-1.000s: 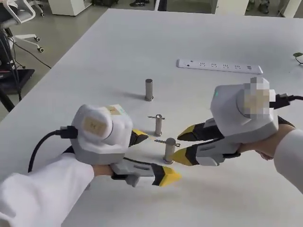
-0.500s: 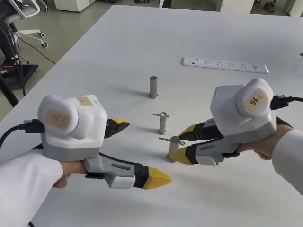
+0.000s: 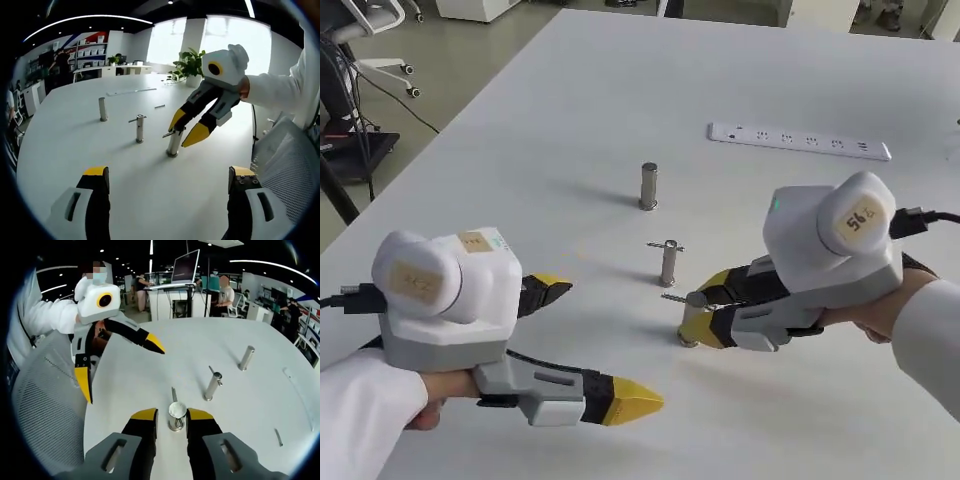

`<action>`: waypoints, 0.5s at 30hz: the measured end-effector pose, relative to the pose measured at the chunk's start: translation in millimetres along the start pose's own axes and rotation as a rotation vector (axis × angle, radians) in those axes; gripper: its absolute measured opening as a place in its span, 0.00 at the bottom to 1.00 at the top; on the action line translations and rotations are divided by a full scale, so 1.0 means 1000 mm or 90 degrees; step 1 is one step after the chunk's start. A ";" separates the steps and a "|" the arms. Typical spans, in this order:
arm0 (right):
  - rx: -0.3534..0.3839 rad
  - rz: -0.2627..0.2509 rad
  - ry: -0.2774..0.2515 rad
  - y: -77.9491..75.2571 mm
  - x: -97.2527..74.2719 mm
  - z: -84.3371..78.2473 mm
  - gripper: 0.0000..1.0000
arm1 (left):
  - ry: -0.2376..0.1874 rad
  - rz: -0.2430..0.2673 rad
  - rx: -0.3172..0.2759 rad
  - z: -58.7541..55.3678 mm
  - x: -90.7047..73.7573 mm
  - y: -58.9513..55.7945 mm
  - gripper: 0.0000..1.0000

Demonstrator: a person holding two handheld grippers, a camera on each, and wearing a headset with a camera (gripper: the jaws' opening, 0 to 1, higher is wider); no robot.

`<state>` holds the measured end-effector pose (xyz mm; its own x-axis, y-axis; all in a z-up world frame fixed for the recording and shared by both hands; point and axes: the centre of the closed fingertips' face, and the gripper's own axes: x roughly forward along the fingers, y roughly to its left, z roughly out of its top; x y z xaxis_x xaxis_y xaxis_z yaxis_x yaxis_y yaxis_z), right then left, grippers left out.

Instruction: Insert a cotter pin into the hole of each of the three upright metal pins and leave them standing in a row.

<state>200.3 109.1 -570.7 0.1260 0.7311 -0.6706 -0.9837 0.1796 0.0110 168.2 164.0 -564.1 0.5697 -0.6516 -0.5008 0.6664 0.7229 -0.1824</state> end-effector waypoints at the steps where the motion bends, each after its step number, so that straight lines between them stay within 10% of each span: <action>1: -0.003 0.004 -0.001 0.001 0.001 -0.001 0.18 | 0.001 0.000 -0.001 0.000 -0.001 0.000 0.99; 15: -0.023 0.006 -0.022 -0.006 0.008 0.001 0.10 | -0.008 0.010 0.002 0.004 -0.007 0.001 0.99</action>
<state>207.3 114.4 -575.1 0.1208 0.7546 -0.6450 -0.9886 0.1499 -0.0098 166.4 168.3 -556.8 0.5860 -0.6437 -0.4922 0.6590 0.7320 -0.1728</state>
